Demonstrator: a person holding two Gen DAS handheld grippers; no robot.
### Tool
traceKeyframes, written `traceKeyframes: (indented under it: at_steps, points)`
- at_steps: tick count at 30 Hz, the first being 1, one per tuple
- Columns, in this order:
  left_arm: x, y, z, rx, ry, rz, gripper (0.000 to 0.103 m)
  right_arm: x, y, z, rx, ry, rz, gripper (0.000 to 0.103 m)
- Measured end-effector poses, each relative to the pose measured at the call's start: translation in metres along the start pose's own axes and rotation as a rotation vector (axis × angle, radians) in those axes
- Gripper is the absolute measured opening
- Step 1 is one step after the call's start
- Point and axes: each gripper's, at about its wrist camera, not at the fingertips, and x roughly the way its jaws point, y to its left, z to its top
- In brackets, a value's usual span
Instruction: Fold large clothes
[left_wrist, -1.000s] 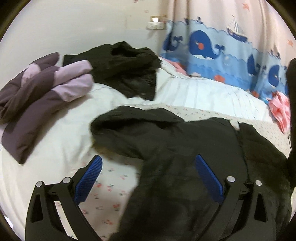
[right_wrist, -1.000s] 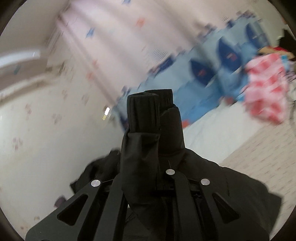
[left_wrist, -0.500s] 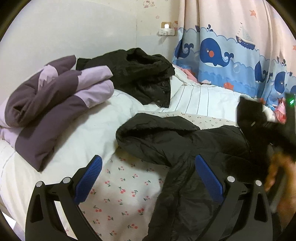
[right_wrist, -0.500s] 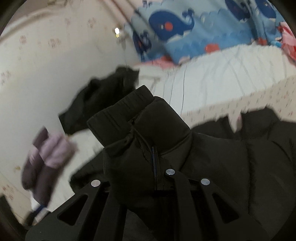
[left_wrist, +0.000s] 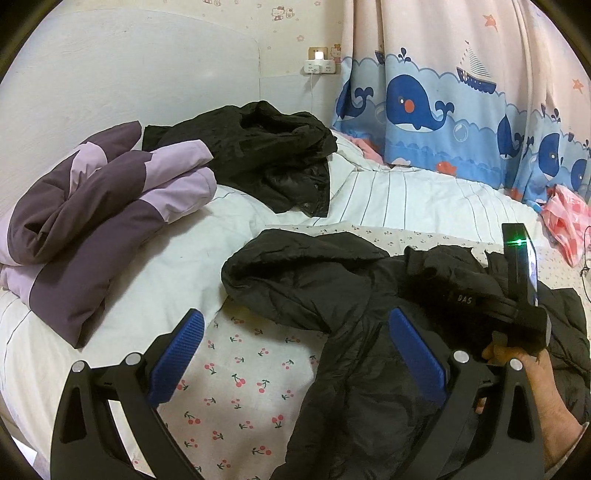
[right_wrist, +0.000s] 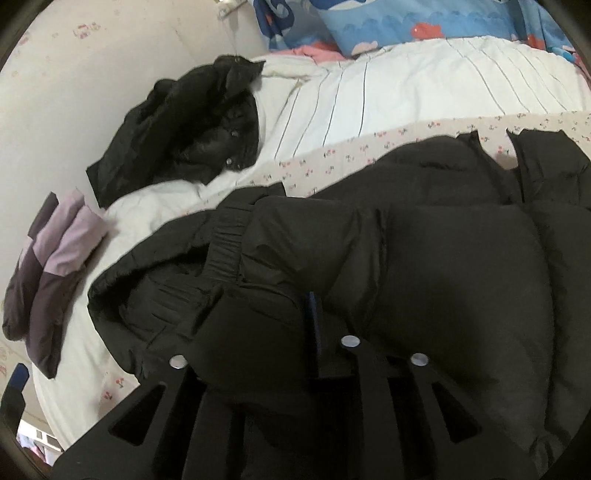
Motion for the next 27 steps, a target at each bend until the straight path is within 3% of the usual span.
traceKeyframes:
  at_steps: [2,5,6,10,14,16,20,22,24,25,27]
  points:
    - [0.000,0.000,0.000,0.002,-0.001,0.000,0.096,0.004,0.004,-0.002,-0.017,0.033,0.004,0.030]
    - [0.000,-0.003,-0.001,0.007,0.001,0.000,0.096,0.007,0.018,-0.006,-0.077,0.093,0.030,0.073]
    - [0.001,-0.003,-0.001,0.008,0.002,-0.001,0.096,0.007,0.025,-0.008,-0.105,0.110,0.041,0.096]
    - [0.001,-0.003,-0.001,0.008,0.002,-0.001,0.096,0.000,0.053,-0.014,-0.222,0.157,0.003,0.097]
    - [0.002,-0.003,-0.002,0.002,0.002,0.001,0.096,-0.065,0.045,0.000,-0.172,-0.016,0.069,0.097]
    - [0.003,0.000,-0.001,-0.008,0.004,0.000,0.096,-0.107,0.021,0.008,-0.124,-0.124,0.015,0.097]
    - [0.003,0.006,-0.001,-0.032,0.009,-0.006,0.096,-0.170,-0.073,0.004,0.062,-0.229,-0.226,0.097]
    - [0.004,0.006,-0.001,-0.038,0.014,-0.009,0.096,-0.182,-0.126,-0.012,0.191,-0.219,-0.339,0.097]
    - [0.005,0.004,-0.002,-0.032,0.016,-0.003,0.096,-0.176,-0.176,-0.035,0.304,-0.149,-0.397,0.097]
    - [0.006,0.003,-0.003,-0.028,0.018,0.000,0.096,-0.165,-0.200,-0.050,0.328,-0.087,-0.393,0.097]
    - [0.008,0.000,-0.004,-0.014,0.021,0.007,0.096,-0.160,-0.207,-0.059,0.288,-0.070,-0.392,0.097]
